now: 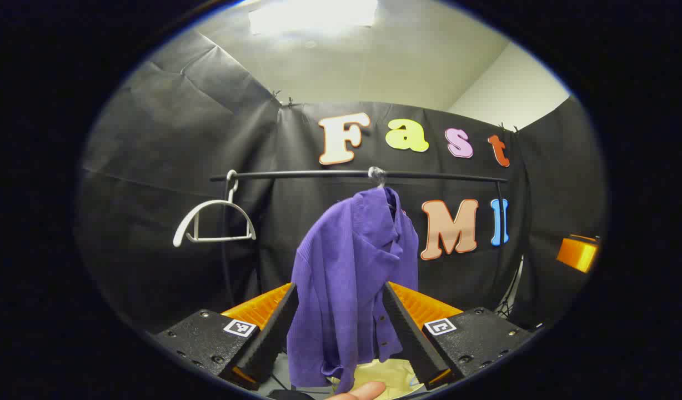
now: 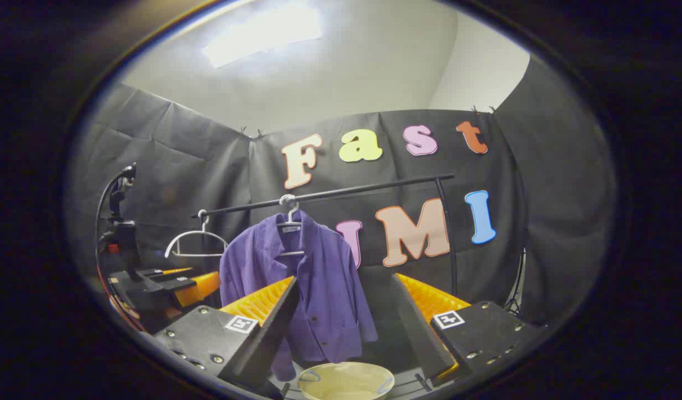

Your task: Grasp the clothes on the hanger with both hands and then place them into the laundry hamper below.

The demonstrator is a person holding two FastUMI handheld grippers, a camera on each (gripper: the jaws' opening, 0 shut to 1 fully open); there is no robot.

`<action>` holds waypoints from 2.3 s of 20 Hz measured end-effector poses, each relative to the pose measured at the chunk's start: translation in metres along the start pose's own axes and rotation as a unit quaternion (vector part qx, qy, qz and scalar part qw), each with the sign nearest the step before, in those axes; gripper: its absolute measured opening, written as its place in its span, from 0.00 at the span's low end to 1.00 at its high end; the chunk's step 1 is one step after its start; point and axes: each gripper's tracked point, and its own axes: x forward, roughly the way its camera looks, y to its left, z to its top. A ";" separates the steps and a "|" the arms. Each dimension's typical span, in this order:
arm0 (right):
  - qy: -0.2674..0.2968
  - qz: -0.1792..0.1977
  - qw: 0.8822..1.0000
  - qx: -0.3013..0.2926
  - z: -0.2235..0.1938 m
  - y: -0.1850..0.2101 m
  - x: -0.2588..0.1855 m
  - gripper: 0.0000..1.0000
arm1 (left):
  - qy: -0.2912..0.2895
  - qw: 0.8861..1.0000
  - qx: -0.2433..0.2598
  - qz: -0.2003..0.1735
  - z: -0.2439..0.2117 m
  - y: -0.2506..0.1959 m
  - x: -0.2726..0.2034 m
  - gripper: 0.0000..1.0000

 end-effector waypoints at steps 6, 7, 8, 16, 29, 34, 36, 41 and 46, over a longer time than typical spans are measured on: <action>0.005 0.024 1.000 -0.015 -0.014 0.021 0.009 0.99 | -0.001 1.000 -0.006 -0.014 0.000 0.005 -0.003 0.93; 0.005 0.029 0.999 -0.017 -0.017 0.025 0.012 0.99 | -0.007 1.000 -0.006 -0.014 0.003 0.006 -0.003 0.93; 0.005 0.033 0.999 -0.021 -0.019 0.029 0.014 0.99 | -0.011 1.000 -0.007 -0.012 0.005 0.009 -0.001 0.93; 0.009 0.037 0.999 -0.035 -0.026 0.042 0.061 0.99 | 0.001 0.999 -0.015 -0.029 0.000 -0.006 0.028 0.93; 0.068 0.033 0.997 0.008 -0.083 -0.017 0.176 0.99 | 0.060 0.997 0.050 0.002 -0.078 -0.072 0.113 0.94; 0.082 0.070 0.994 0.017 -0.115 -0.001 0.221 0.99 | 0.057 0.992 0.090 0.072 -0.087 -0.049 0.157 0.94; 0.080 0.083 0.993 0.013 -0.121 0.009 0.231 0.99 | 0.059 0.990 0.100 0.077 -0.090 -0.049 0.169 0.95; 0.071 0.122 0.990 -0.007 -0.130 0.048 0.256 0.99 | 0.048 0.991 0.093 0.087 -0.090 -0.026 0.176 0.81; 0.070 0.131 0.989 -0.021 -0.142 0.087 0.284 0.98 | 0.042 0.994 0.072 0.071 -0.087 -0.006 0.182 0.55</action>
